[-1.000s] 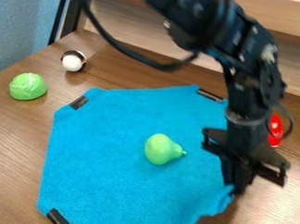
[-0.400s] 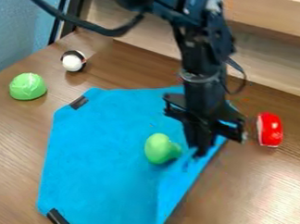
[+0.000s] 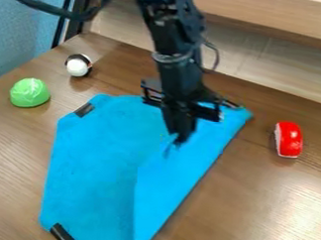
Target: Fold the clothes from bottom of right to top of left
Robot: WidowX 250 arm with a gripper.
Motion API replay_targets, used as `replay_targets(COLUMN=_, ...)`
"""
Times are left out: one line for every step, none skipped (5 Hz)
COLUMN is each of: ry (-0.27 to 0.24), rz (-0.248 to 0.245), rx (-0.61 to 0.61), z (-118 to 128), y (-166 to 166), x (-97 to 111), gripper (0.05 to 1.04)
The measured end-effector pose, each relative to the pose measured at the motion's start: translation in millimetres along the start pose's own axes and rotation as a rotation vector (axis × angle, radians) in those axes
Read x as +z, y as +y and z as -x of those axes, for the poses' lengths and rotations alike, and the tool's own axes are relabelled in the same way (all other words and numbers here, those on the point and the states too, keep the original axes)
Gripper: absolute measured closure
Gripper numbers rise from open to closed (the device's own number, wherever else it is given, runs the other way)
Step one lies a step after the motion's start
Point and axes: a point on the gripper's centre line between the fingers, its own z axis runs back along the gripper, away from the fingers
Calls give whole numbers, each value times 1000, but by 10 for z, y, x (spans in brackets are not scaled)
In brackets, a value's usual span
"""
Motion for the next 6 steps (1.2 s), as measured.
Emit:
replay_targets(ry=-2, rz=-2, rx=23, z=-39, y=187, x=64, gripper=1015)
replay_targets(ry=-7, rz=-4, rx=40, z=-80, y=328, x=135, gripper=1015)
replay_targets(ry=-18, rz=-6, rx=60, z=-123, y=504, x=224, gripper=1015)
replay_targets(ry=-32, rz=-7, rx=63, z=-182, y=622, x=263, gripper=1015)
replay_targets(ry=-22, rz=-9, rx=59, z=-227, y=716, x=240, gripper=1015)
replay_targets(ry=-8, rz=-18, rx=58, z=-256, y=848, x=199, gripper=1015)
